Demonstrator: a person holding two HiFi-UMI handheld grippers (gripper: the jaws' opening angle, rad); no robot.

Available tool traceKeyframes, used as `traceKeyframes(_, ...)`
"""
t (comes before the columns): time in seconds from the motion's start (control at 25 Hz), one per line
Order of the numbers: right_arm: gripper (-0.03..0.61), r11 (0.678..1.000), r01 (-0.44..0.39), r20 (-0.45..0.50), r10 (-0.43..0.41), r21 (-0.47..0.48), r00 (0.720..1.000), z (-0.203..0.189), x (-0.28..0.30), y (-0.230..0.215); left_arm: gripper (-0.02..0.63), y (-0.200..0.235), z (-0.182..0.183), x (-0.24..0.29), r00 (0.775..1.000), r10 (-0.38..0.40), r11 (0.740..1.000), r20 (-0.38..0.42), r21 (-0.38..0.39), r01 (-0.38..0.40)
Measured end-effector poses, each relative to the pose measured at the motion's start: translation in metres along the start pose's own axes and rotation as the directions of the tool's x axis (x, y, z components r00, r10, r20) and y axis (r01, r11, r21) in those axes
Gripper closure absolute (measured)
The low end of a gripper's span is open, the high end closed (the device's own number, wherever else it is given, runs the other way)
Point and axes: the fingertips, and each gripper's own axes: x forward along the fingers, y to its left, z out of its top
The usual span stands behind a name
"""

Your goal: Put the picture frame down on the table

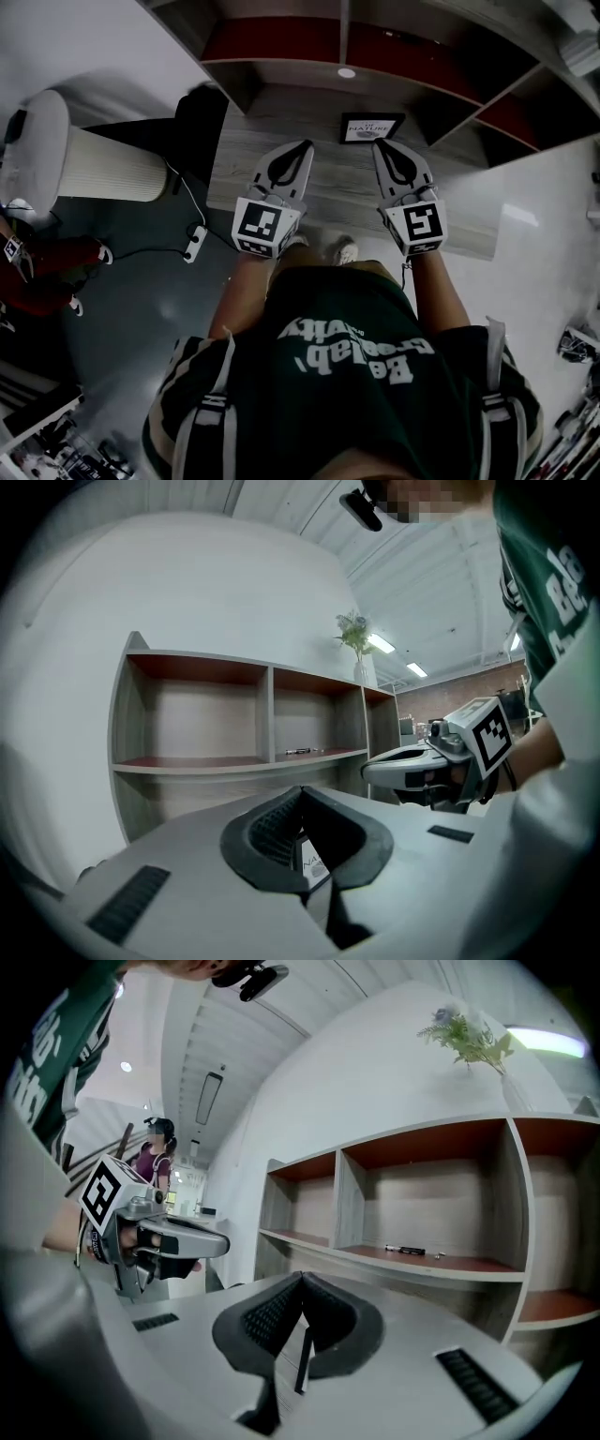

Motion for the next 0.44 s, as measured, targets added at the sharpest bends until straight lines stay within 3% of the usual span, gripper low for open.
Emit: traceKeyframes(0.44, 0.545, 0.997, -0.026, 0.033, 0.028, -0.067, 0.999, 0.018, 0.012, 0.013, 0.594, 0.017, 0.017, 0.001, 0.999, -0.008, 1.0, 0.049, 0.005, 0.007)
